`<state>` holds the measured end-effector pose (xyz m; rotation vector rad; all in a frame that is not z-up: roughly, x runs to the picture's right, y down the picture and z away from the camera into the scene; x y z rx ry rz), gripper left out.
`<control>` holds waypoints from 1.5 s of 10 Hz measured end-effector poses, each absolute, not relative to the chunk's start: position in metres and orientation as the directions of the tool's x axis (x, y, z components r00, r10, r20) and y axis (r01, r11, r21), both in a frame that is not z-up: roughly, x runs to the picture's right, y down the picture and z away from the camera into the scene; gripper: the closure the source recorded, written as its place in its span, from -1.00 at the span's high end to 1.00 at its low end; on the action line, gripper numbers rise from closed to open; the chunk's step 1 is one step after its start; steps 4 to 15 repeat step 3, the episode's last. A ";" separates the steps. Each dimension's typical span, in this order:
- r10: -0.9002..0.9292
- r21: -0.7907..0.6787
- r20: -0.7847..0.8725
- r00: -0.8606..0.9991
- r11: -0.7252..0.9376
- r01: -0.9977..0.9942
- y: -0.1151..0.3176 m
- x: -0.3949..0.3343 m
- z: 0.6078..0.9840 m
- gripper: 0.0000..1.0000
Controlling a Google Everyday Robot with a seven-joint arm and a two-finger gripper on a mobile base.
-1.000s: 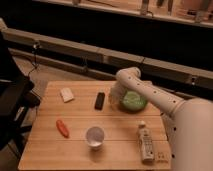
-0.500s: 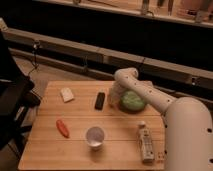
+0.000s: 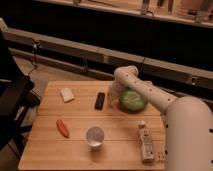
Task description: Push the eraser across the table
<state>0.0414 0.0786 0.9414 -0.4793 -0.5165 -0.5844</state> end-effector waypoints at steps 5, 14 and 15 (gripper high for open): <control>-0.386 -0.272 0.579 0.718 0.739 0.616 0.074 0.047 0.938 -1.00; -0.386 -0.272 0.579 0.718 0.739 0.616 0.074 0.047 0.938 -1.00; -0.386 -0.272 0.579 0.718 0.739 0.616 0.074 0.047 0.938 -1.00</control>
